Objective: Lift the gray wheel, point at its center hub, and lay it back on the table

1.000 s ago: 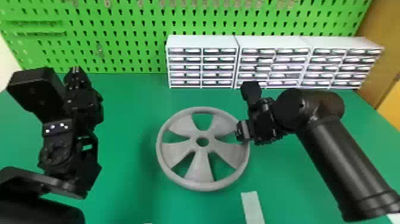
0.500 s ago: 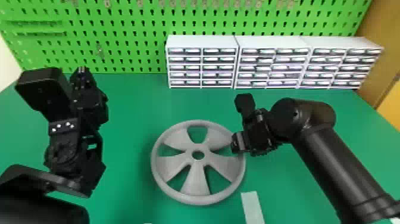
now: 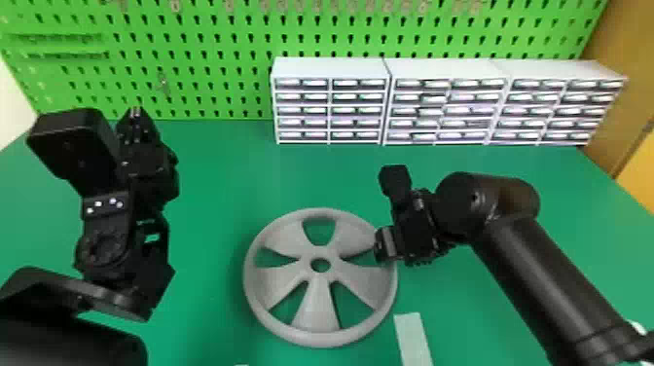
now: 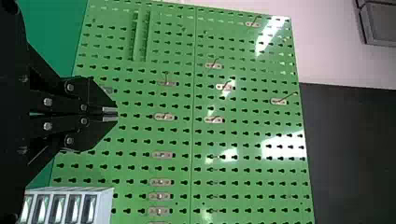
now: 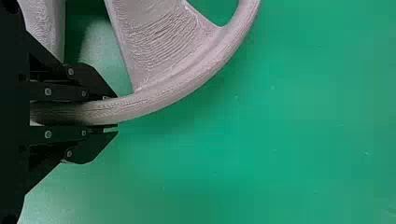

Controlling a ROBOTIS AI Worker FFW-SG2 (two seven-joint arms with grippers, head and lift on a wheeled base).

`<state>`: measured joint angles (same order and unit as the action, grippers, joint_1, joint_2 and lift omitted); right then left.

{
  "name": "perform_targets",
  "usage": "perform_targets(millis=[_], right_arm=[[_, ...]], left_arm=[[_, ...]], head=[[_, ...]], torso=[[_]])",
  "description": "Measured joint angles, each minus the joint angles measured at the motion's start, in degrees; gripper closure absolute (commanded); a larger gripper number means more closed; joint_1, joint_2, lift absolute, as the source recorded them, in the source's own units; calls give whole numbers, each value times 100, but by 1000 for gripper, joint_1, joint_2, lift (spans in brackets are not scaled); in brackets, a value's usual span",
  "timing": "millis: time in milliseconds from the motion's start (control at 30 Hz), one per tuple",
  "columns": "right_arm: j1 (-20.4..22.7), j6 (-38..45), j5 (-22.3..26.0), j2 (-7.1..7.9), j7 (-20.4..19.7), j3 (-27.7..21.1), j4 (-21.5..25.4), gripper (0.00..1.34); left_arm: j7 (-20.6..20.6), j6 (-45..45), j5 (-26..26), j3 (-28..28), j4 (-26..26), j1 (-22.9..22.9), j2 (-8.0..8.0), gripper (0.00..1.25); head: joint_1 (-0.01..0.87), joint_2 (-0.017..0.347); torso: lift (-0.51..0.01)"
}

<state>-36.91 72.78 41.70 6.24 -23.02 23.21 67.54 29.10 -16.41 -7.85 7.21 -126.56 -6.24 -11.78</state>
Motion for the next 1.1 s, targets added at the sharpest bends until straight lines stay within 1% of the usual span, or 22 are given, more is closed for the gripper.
perform_targets(millis=[267, 367, 433, 500, 600, 633, 700, 800, 900, 1000, 1100], right_arm=[[24, -99, 16, 0, 5, 54, -61, 1253], [33, -126, 22, 0, 5, 66, -74, 1222], [44, -146, 27, 1, 5, 68, -80, 1139], [54, -166, 32, 4, 7, 70, -82, 1029], [60, -194, 34, 10, 9, 80, -83, 1013], [61, -201, 34, 12, 9, 83, -83, 987], [62, -216, 30, 16, 9, 89, -83, 861], [62, -233, 24, 17, 9, 101, -83, 710], [62, -245, 23, 18, 8, 111, -83, 604], [62, -258, 24, 18, 8, 102, -83, 515], [60, -274, 29, 19, 8, 77, -83, 475]], left_arm=[[0, 13, -8, 3, 0, 7, 0, 1154], [0, 15, -13, 10, 5, 14, 0, 1154], [0, 15, -19, 14, 7, 16, 0, 1154], [1, 15, -22, 16, 8, 18, 0, 1153], [0, 15, -25, 17, 12, 22, 0, 1154], [0, 15, -27, 18, 14, 24, 0, 1153], [0, 18, -30, 21, 20, 29, 0, 1153], [0, 23, -38, 26, 28, 34, 0, 1154], [0, 29, -46, 26, 33, 35, 0, 1154], [0, 34, -49, 27, 35, 38, 1, 1154], [1, 39, -50, 32, 40, 42, 1, 1154]], head=[[692, 48], [692, 48], [692, 48], [692, 48], [692, 48], [692, 48], [692, 48], [692, 48], [692, 48], [692, 48], [692, 48]], torso=[[-96], [-96], [-96], [-96], [-96], [-96], [-96], [-96], [-96], [-96], [-96]])
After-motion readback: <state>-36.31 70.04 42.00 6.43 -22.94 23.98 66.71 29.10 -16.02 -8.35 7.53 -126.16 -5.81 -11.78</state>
